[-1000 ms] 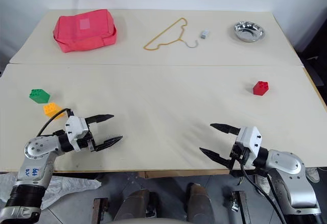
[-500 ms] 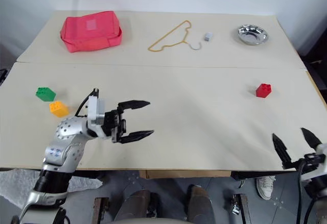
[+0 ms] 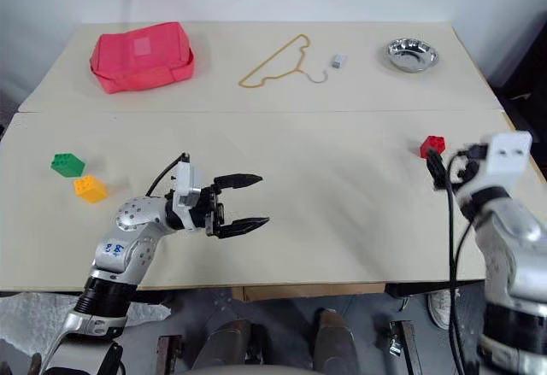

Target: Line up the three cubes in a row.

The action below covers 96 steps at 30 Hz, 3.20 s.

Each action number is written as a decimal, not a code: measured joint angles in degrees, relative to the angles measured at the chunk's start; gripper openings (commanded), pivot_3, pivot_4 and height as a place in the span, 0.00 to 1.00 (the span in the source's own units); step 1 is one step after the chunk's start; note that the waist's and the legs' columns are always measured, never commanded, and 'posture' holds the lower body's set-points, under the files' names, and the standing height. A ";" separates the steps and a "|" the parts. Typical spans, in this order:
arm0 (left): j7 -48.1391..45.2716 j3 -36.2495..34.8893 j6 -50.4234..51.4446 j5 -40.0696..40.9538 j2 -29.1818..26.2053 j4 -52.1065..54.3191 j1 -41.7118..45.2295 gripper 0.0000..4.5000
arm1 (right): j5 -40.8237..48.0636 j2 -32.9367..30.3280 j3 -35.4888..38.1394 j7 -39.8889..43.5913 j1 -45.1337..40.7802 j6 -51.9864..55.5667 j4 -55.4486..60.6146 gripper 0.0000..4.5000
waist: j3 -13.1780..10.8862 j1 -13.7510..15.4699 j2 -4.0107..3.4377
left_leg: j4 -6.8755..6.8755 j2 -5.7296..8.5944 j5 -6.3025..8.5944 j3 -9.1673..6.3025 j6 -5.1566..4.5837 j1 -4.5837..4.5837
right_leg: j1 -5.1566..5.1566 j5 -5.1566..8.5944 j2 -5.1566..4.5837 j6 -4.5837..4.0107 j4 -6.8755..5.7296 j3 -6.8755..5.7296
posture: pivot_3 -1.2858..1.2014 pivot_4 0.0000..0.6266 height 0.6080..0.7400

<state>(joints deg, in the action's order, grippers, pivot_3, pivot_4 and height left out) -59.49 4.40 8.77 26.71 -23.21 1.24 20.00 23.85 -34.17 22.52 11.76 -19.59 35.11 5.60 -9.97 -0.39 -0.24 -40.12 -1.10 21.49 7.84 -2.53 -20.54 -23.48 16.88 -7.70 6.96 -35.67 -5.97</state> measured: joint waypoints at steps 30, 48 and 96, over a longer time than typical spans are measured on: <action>0.98 -1.83 0.21 -0.94 -3.08 2.50 -2.94 1.00 | -3.06 -5.72 -15.67 35.91 -10.62 -13.65 -19.51 0.33 | -0.06 -0.23 -0.10 | -0.02 0.02 -0.02 -0.34 -0.03 -0.58 | -0.23 0.01 0.07 0.07 0.20 -0.38 | 0.52 0.24 1.00; -0.51 -6.71 -1.87 0.13 -5.23 -0.36 -7.39 1.00 | -12.04 -2.03 -30.77 76.23 -28.07 -47.33 -53.08 0.33 | -0.08 -0.10 -0.06 | -0.20 0.10 -0.02 -0.72 -0.03 -0.65 | 0.00 0.00 -0.09 0.08 0.22 -0.79 | 0.52 0.24 1.00; 65.98 -40.87 31.02 -3.03 -9.55 11.50 -8.95 1.00 | 9.66 3.49 -18.07 61.66 -0.12 -30.56 -6.51 0.99 | -0.07 -0.33 0.21 | 0.00 0.39 0.03 -1.21 -0.13 -0.41 | 0.42 0.01 -0.62 0.04 0.22 -1.70 | 0.52 0.24 1.00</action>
<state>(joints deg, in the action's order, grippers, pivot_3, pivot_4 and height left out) 6.49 -36.47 39.80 23.68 -32.76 12.74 11.06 33.51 -30.67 4.46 73.41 -19.71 4.55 -0.90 -10.04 -0.72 -0.04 -40.12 -0.71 21.52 6.63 -2.66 -20.96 -23.05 16.89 -8.32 7.00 -35.45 -7.67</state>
